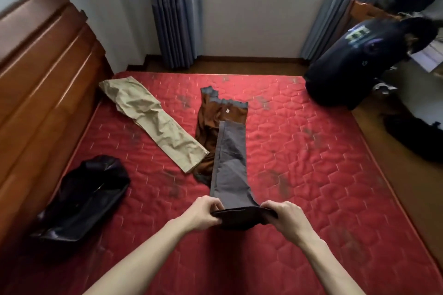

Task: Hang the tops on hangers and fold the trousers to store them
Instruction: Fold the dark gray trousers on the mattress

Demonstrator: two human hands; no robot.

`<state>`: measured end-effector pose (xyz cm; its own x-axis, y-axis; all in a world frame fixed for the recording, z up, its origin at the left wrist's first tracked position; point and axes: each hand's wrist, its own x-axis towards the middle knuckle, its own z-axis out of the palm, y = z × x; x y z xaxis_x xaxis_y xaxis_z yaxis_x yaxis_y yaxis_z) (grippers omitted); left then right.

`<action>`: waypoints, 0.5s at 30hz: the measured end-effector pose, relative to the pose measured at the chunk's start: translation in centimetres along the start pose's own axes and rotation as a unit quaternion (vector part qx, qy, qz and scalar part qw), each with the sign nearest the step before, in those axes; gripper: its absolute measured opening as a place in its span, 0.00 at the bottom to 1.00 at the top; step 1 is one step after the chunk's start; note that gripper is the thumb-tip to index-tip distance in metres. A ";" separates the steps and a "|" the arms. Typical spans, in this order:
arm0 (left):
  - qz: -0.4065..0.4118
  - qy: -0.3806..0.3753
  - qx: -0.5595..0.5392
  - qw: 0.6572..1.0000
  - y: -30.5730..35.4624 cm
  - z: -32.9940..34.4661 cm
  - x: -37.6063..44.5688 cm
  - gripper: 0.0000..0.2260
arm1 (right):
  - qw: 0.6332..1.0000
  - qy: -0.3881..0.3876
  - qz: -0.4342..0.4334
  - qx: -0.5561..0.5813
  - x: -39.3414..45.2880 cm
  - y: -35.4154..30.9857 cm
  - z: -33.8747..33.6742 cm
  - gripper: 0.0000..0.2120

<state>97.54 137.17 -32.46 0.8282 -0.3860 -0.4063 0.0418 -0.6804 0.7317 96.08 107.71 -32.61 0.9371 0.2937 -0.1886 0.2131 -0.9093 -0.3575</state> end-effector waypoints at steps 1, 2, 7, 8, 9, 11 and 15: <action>-0.008 -0.022 0.003 1.000 -0.1 0.6 -0.2 0.11 | 1.000 -0.017 0.011 0.000 -0.8 0.2 0.6 0.11; -0.016 -0.040 0.006 0.999 -0.2 1.2 -0.5 0.11 | 0.999 -0.032 0.020 0.003 -1.5 0.5 1.3 0.11; -0.042 -0.095 0.025 0.994 -1.1 4.7 -0.9 0.11 | 0.993 -0.097 0.045 0.049 -3.8 2.1 4.3 0.10; -0.051 -0.098 0.023 0.994 -1.5 5.4 -0.8 0.11 | 0.992 -0.107 0.046 0.057 -4.1 2.5 5.1 0.10; -0.061 -0.097 0.020 0.993 -2.0 6.2 -0.7 0.11 | 0.990 -0.113 0.049 0.063 -4.3 2.9 5.9 0.10; -0.085 -0.091 0.007 0.992 -3.1 7.5 -0.3 0.10 | 0.988 -0.124 0.060 0.076 -4.7 3.6 7.3 0.09; -0.141 -0.065 -0.053 0.987 -5.1 9.6 1.3 0.03 | 0.980 -0.135 0.080 0.123 -4.2 5.5 9.9 0.08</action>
<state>93.03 134.17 -42.00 0.6976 -0.2721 -0.6628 0.3237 -0.7056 0.6303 90.54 104.40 -42.78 0.8391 0.2506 -0.4829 -0.0351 -0.8608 -0.5078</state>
